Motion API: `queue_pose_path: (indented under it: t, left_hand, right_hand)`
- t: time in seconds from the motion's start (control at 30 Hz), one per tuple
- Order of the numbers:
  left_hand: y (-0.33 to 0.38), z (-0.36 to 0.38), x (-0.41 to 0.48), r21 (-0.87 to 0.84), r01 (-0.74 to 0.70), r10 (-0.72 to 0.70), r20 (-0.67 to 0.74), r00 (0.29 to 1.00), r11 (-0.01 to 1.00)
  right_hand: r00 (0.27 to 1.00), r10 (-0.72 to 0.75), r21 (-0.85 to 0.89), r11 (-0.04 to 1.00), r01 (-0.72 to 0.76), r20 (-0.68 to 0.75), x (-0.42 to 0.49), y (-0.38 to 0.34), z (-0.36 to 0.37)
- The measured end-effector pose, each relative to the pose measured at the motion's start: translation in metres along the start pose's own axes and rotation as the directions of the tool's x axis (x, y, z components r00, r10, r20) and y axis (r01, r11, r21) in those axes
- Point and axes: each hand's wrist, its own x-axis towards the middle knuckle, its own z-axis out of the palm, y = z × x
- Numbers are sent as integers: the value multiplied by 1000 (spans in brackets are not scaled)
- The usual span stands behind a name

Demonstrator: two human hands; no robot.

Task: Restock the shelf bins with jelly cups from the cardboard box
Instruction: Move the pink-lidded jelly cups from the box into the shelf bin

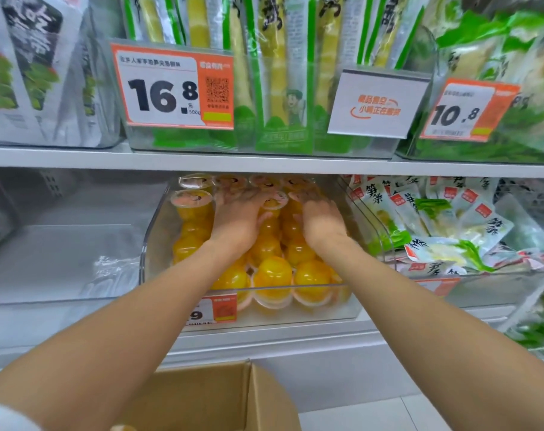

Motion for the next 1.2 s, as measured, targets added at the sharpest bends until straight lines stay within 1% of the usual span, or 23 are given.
queue_pose_path:
  t: [0.1, 0.27, 0.37, 0.5, 0.6, 0.67, 0.77, 0.83, 0.97, 1.07, 1.2]
  left_hand:
    - [-1, -4, 2, 0, 2, -2, 33, 999, 1000]
    - [-5, 0, 5, 8, 7, -8, 45, 999, 1000]
    - [-3, 4, 6, 60, 27, -31, 59, 998, 998]
    - [-3, 5, 6, 93, 23, -30, 73, 997, 995]
    - [-5, 2, 4, 92, -5, -4, 97, 995, 996]
    - [-6, -1, 1, 65, -11, 5, 92, 996, 998]
    - [-5, -11, -8, 2, 22, -22, 68, 997, 1000]
    - [-2, -19, -18, -24, 41, -41, 37, 999, 999]
    - [2, -40, -48, -116, 92, -97, -34, 995, 989]
    - [4, -63, -80, -196, 139, -140, 10, 990, 971]
    - [-3, -85, -141, -221, 156, -152, 34, 988, 963]
  right_hand:
    - [1000, 23, 25, 999, -23, 18, -9, -2, 1]
    - [996, -6, -1, 1000, 6, -84, -24, -7, 6]
    - [993, -11, 63, 998, 19, -115, -21, -6, 11]
    - [997, -4, 124, 992, 13, -74, -10, -4, 12]
    - [990, -58, 164, 983, 79, -132, -5, 2, 20]
    - [976, -91, 163, 979, 124, -198, -7, 5, 25]
    - [955, -94, 209, 965, 157, -282, -17, 6, 19]
    - [937, -117, 209, 959, 193, -328, -27, 2, 11]
    - [927, -162, 167, 959, 228, -339, -62, -15, -3]
    - [911, -170, 267, 922, 282, -375, -97, -34, -11]
    - [913, -217, 308, 893, 329, -346, -145, -59, -8]
